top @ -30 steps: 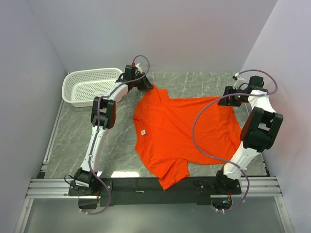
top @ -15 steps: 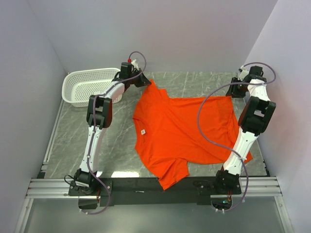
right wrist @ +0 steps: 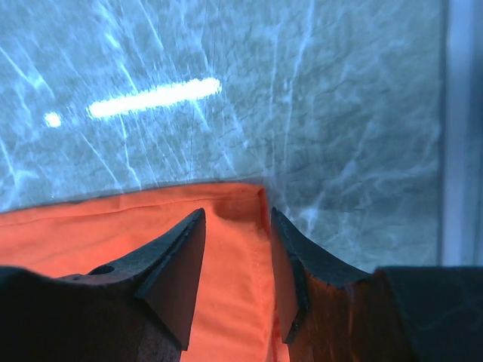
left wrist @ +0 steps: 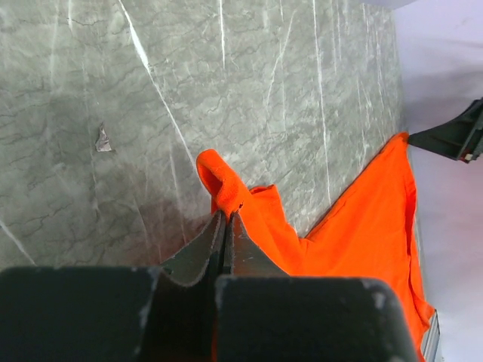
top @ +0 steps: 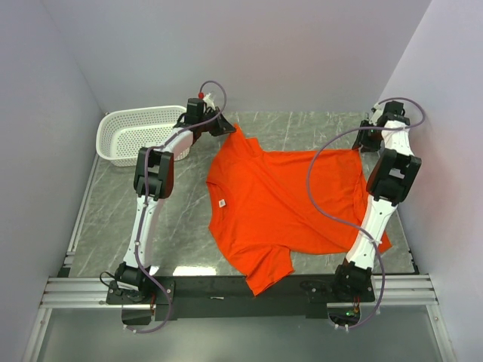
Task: Fold and stack the t-shirts
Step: Flatten the tshirt out
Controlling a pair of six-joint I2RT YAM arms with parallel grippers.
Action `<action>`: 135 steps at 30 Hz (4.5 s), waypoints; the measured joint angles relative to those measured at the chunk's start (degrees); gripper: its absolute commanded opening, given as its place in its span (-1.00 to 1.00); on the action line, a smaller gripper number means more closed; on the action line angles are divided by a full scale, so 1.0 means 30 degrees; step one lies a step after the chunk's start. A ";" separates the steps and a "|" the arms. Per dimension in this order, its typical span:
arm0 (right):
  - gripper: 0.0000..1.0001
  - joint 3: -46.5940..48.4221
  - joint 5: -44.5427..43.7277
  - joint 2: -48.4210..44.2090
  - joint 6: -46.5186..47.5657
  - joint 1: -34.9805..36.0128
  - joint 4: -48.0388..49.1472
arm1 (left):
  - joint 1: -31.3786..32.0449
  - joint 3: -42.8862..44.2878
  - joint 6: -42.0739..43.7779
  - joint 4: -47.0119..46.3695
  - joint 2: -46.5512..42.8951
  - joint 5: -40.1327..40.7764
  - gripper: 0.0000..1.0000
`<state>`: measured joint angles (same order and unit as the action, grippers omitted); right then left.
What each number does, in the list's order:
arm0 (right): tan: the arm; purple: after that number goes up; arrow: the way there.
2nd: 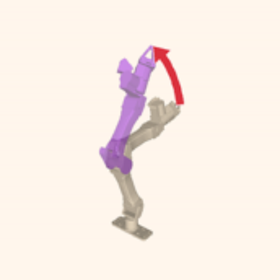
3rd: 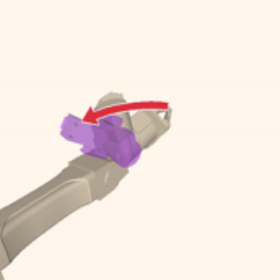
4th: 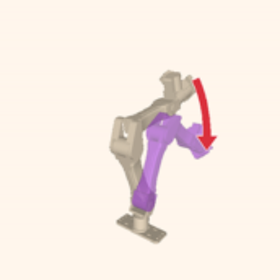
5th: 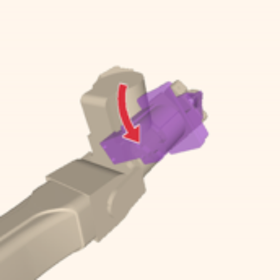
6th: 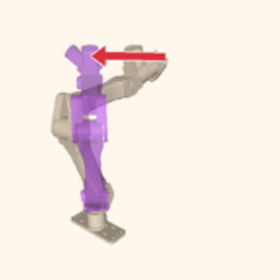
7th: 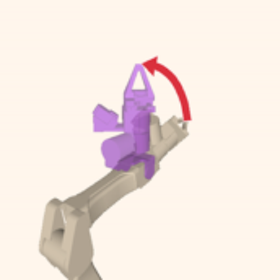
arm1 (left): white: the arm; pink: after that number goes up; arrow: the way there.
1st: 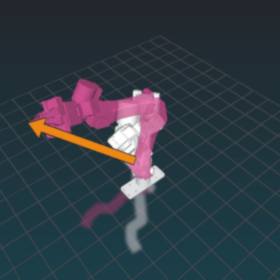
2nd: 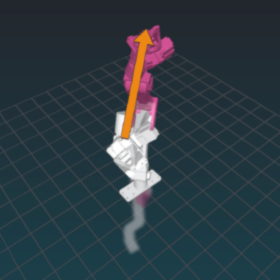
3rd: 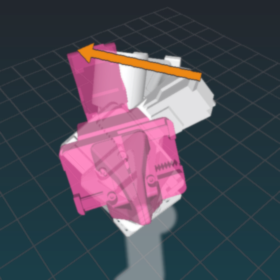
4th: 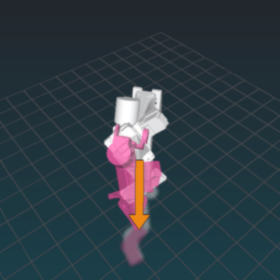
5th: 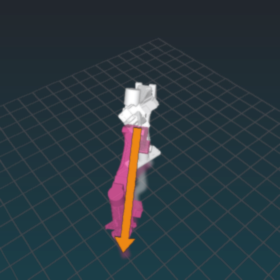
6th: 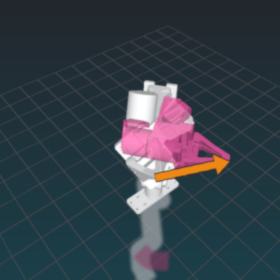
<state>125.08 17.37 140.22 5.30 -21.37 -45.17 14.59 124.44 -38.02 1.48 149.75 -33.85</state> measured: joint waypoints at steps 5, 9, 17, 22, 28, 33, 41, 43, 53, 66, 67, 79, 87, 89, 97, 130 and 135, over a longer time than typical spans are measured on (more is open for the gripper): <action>-0.10 0.0058 0.0015 0.0372 0.0029 0.0168 -0.0670 | -0.0015 -0.0036 -0.0160 -0.0138 0.0000 -0.0160 -0.99; -0.27 0.0007 0.0044 0.0379 0.0204 0.0168 -0.0831 | -0.0015 -0.0036 -0.0219 -0.0160 0.0000 -0.0277 -0.99; -0.44 0.0401 0.0087 0.0801 0.0321 0.0168 -0.1173 | -0.0022 -0.0036 -0.0277 -0.0277 0.0000 -0.0284 -0.99; -0.42 0.0488 0.0022 0.0852 0.0291 0.0168 -0.1173 | -0.0109 -0.0036 -0.0539 -0.0277 0.0000 -0.0291 -0.99; -0.27 0.0175 -0.0525 0.0699 0.0619 0.0189 -0.0619 | -0.0182 -0.0036 -0.0729 -0.0284 0.0000 -0.0291 -0.99; -0.03 -0.0117 -0.1027 0.0488 0.1370 0.0204 -0.0240 | -0.0197 -0.0036 -0.0787 -0.0364 0.0000 -0.0299 -0.99; -0.01 0.0102 -0.1734 0.0546 0.2273 0.0197 -0.0262 | -0.0197 -0.0036 -0.1049 -0.0430 0.0000 -0.0393 -0.99; -0.04 0.0226 -0.1778 0.0648 0.2419 0.0197 -0.0372 | -0.0197 -0.0036 -0.1064 -0.0430 0.0000 -0.0430 -0.99; -0.27 0.2426 -0.0022 0.1887 0.2718 0.0197 -0.1574 | -0.0270 -0.0036 -0.1071 -0.0430 0.0000 -0.0517 -0.99; -1.00 0.1880 0.1486 0.1770 0.3417 0.0160 -0.1705 | -0.0393 -0.0160 -0.1129 -0.0554 0.0000 -0.0772 -0.99; -1.00 0.1610 0.1435 0.1610 0.3432 0.0160 -0.1508 | -0.0401 -0.0160 -0.1107 -0.0546 -0.0007 -0.0772 -0.99; -1.00 -1.2080 0.0976 -0.9537 0.3672 0.1304 0.4838 | -0.1056 -0.4743 0.0510 -0.0809 -0.4881 -0.0605 -0.99; -1.00 -1.4331 0.2113 -1.7252 0.3563 0.1734 0.6863 | -0.1209 -0.7359 0.2047 -0.0685 -1.0812 -0.0270 -0.99; -1.00 -1.4149 0.2317 -1.8498 0.3570 0.1727 0.6674 | -0.1202 -0.7766 0.2346 -0.0619 -1.2291 -0.0153 -0.99; -1.00 -0.7803 0.2900 -2.1617 0.3140 0.1151 0.4393 | -0.1195 -0.7912 0.2834 0.0262 -1.9059 0.0940 -0.99; -1.00 -1.1205 0.6062 -2.6236 -0.0255 -0.2769 0.7446 | -0.1188 -1.2233 0.2295 -0.2339 -2.6425 0.3963 -0.99; -1.00 -1.8819 0.6484 -2.3642 0.1865 -0.1574 0.9187 | -0.1137 -1.5103 0.1661 -0.4371 -2.1493 0.3883 -0.99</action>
<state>68.62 36.82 69.30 10.90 -26.09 -17.61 11.18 79.13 -33.04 -11.64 85.27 -22.20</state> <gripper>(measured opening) 0.008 0.013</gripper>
